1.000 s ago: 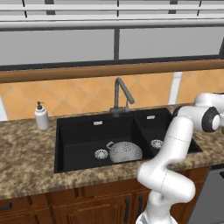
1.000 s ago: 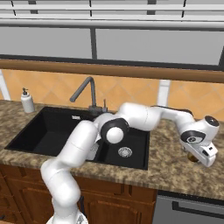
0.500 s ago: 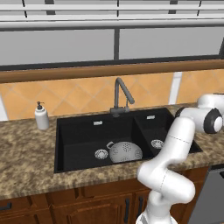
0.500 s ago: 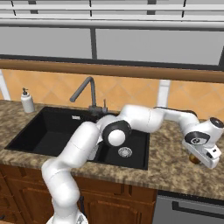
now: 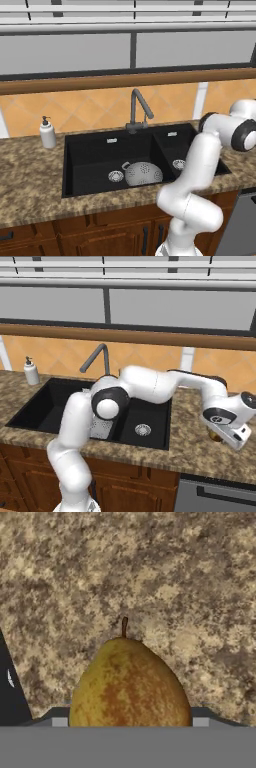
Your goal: Put the colander in the sink, put the pear in the colander, and turn on the sink faucet and pour water over the colander.
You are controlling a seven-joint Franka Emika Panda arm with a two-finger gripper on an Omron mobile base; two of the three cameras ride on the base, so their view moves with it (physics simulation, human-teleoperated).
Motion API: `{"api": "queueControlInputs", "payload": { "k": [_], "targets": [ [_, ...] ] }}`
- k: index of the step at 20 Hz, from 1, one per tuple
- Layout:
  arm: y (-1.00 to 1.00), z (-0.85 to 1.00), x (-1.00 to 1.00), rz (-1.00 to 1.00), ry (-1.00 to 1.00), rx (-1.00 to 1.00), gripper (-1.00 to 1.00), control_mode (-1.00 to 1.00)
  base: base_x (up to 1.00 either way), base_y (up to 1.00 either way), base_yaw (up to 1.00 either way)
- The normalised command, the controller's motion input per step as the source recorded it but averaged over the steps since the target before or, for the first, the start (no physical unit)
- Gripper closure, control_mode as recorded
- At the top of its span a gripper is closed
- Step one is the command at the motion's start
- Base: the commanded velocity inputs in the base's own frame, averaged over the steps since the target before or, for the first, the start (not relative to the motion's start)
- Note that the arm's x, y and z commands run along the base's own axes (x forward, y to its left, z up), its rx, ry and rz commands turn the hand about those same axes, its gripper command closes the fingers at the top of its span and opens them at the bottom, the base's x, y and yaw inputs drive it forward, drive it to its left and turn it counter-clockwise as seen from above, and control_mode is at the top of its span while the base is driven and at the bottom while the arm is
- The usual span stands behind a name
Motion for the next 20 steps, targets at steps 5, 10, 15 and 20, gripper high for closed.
{"api": "queueControlInputs", "payload": {
  "k": [5,10,15,20],
  "targets": [
    [1.00,0.73,-0.08,0.26,-0.19,-0.24,1.00,-1.00,0.00,0.00,0.00],
    [1.00,0.63,0.00,0.19,0.05,-0.34,1.00,-1.00,0.00,0.00,0.00],
    [1.00,0.65,0.00,0.20,0.11,-0.37,1.00,-1.00,0.00,0.00,0.00],
    [1.00,0.46,-0.07,0.27,0.25,-0.29,1.00,-1.00,0.00,0.00,0.00]
  ]
}}
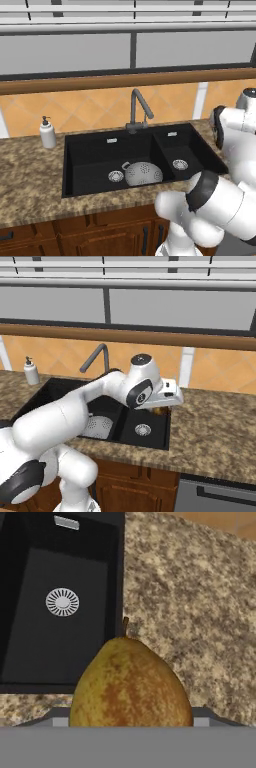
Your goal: Put the colander in the sink, put the pear in the colander, and turn on the sink faucet and pour water over the colander.
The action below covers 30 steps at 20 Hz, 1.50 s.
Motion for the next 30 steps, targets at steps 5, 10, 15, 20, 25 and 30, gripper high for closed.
{"api": "queueControlInputs", "payload": {
  "k": [5,10,15,20,25,30],
  "targets": [
    [1.00,0.27,-0.09,0.31,0.38,-0.11,1.00,-1.00,0.00,0.00,0.00],
    [1.00,0.12,-0.03,0.39,0.30,-0.01,1.00,-1.00,0.00,0.00,0.00],
    [1.00,-0.02,-0.02,0.36,0.07,0.01,1.00,-1.00,0.00,0.00,0.00],
    [0.74,-0.31,0.00,0.27,0.03,0.13,1.00,-1.00,0.00,0.00,0.00],
    [0.37,-0.53,0.05,0.17,0.00,0.23,1.00,-1.00,0.00,0.00,0.00],
    [0.34,-0.17,0.16,0.03,0.16,0.13,1.00,-1.00,0.00,0.00,0.00]
  ]
}}
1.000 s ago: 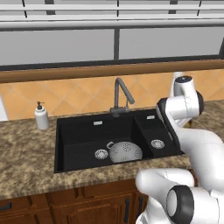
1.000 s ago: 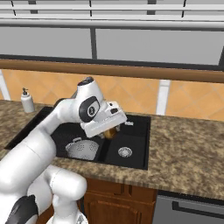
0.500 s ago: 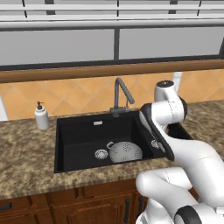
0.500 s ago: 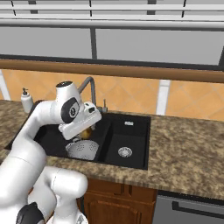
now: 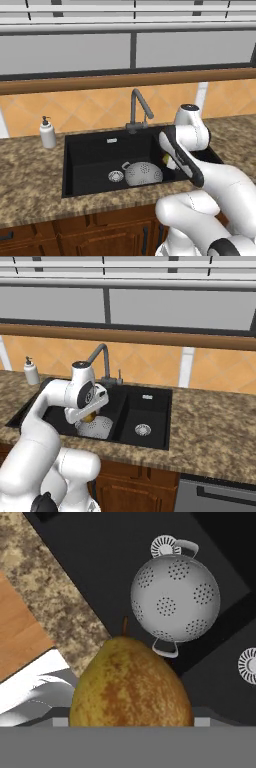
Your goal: Put the colander in the sink, put the pear in the colander, and turn on the sink faucet and pour water over the colander.
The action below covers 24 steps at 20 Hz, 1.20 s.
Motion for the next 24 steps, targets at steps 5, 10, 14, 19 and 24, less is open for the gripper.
{"api": "queueControlInputs", "payload": {
  "k": [5,10,14,19,24],
  "targets": [
    [0.37,-0.28,0.21,0.00,0.18,0.03,1.00,-1.00,0.00,0.00,0.00],
    [-0.01,-0.40,0.00,-0.06,-0.01,0.13,1.00,-1.00,0.00,0.00,0.00],
    [-0.07,-0.47,0.01,-0.04,-0.03,0.13,1.00,-1.00,0.00,0.00,0.00],
    [0.00,-0.26,0.22,-0.01,0.00,0.01,1.00,-1.00,0.00,0.00,0.00],
    [0.01,-0.06,0.34,0.00,-0.01,0.00,1.00,-1.00,0.00,0.00,0.00]
  ]
}}
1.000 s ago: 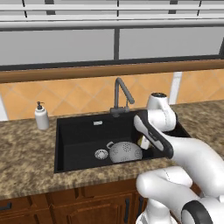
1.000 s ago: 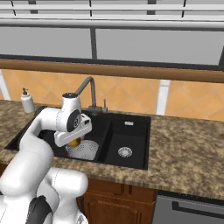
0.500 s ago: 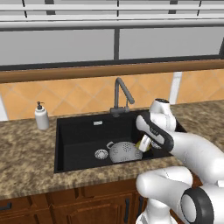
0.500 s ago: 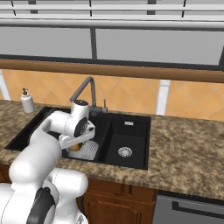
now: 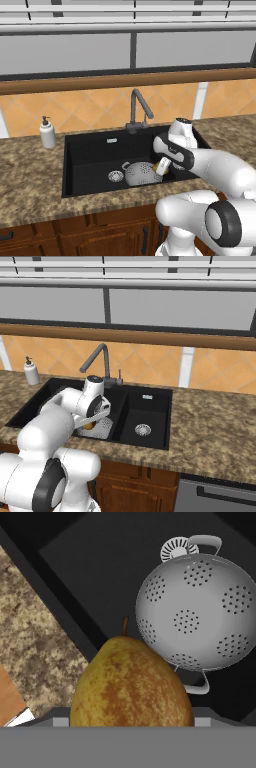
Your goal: Put the colander in the sink, put the pear in the colander, and turn on the sink faucet and pour water over the colander.
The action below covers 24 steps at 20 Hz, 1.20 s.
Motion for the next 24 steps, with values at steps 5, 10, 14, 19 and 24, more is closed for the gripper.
{"api": "queueControlInputs", "payload": {
  "k": [5,10,14,19,24],
  "targets": [
    [0.01,-0.18,0.29,-0.02,-0.02,0.00,1.00,-1.00,0.00,0.00,0.00],
    [0.14,-0.21,0.37,-0.04,0.00,0.00,1.00,-1.00,0.00,0.00,0.00],
    [0.27,-0.24,0.36,-0.04,0.03,0.00,1.00,-1.00,0.00,0.00,0.00],
    [0.18,-0.30,0.32,-0.04,0.01,0.00,1.00,-1.00,0.00,0.00,0.00],
    [0.03,-0.38,0.23,-0.03,0.00,-0.02,1.00,-1.00,0.00,0.00,0.00]
  ]
}}
